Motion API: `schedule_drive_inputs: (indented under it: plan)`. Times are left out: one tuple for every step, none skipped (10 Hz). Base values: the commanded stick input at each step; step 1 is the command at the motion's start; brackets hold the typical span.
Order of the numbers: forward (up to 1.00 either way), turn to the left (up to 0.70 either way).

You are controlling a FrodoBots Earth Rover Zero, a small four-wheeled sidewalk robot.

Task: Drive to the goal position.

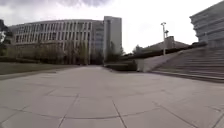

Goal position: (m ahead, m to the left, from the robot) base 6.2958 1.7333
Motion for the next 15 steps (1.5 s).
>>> schedule_drive_inputs:
  plan:
    - [1.00,0.00]
    - [1.00,0.00]
    - [1.00,0.00]
    - [1.00,0.00]
    - [1.00,0.00]
    - [1.00,0.00]
    - [1.00,0.00]
    - [1.00,0.00]
    - [1.00,0.00]
    - [1.00,0.00]
    - [1.00,0.00]
    - [1.00,0.00]
    - [1.00,0.00]
    - [1.00,0.00]
    - [1.00,0.00]
